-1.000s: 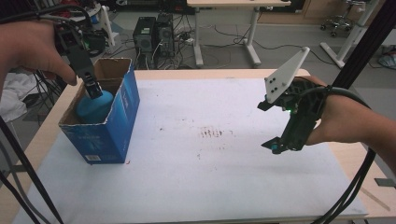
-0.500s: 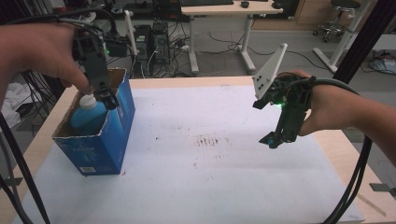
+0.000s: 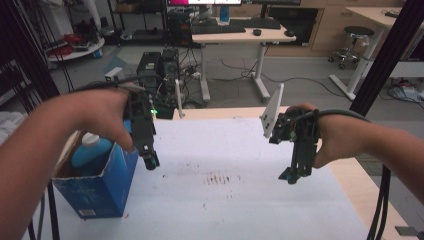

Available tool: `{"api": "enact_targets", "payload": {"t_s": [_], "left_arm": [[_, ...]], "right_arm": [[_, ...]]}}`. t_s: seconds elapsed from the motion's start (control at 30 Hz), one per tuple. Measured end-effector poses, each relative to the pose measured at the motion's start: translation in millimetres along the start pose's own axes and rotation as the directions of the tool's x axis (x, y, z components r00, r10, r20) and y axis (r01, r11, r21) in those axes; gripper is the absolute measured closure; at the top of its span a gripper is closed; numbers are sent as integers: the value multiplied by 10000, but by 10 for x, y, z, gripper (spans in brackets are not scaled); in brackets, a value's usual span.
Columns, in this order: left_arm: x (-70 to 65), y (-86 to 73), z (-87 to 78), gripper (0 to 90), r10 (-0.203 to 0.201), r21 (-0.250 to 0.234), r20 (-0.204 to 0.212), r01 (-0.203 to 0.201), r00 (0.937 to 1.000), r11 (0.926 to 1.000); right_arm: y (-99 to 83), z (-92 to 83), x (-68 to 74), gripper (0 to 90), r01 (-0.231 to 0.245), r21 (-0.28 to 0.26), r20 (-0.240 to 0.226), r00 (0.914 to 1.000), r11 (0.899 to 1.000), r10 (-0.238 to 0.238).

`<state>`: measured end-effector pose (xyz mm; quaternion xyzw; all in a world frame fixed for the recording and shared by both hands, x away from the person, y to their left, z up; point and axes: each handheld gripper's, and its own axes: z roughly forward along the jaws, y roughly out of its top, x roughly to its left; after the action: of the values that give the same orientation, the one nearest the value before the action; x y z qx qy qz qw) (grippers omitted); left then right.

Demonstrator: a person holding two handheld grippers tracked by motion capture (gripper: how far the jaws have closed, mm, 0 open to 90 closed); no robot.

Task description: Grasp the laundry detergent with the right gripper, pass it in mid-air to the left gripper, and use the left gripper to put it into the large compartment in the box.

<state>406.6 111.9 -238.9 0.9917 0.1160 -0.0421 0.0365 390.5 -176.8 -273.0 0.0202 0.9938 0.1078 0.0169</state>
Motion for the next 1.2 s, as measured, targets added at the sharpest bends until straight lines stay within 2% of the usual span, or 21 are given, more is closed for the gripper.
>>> {"api": "enact_targets", "payload": {"t_s": [0.17, 0.3, 0.67, 0.87, 1.2], "left_arm": [[16, 98, 2, 16, 209, 15, 27, -209, 9998, 9998], [56, 157, -24, 16, 366, 111, -68, -366, 9993, 9993], [254, 211, 14, 16, 205, 174, -92, -203, 9997, 9996], [275, 205, 6, 16, 120, 79, -50, -120, 9999, 9999], [261, 205, -13, 16, 216, 42, -120, -215, 9997, 9998]], "right_arm": [[-18, 110, -44, 12, 105, 488, -47, 9999, 9988, -103], [-27, 157, -70, 12, 110, 396, -100, 9999, 9992, -106], [-41, 205, -30, 12, 161, 303, -221, 9996, 9994, -154], [-38, 219, -53, 12, 140, 267, -217, 9997, 9995, -134], [-6, 241, -69, 12, 138, 305, -264, 9996, 9994, -130]]}}
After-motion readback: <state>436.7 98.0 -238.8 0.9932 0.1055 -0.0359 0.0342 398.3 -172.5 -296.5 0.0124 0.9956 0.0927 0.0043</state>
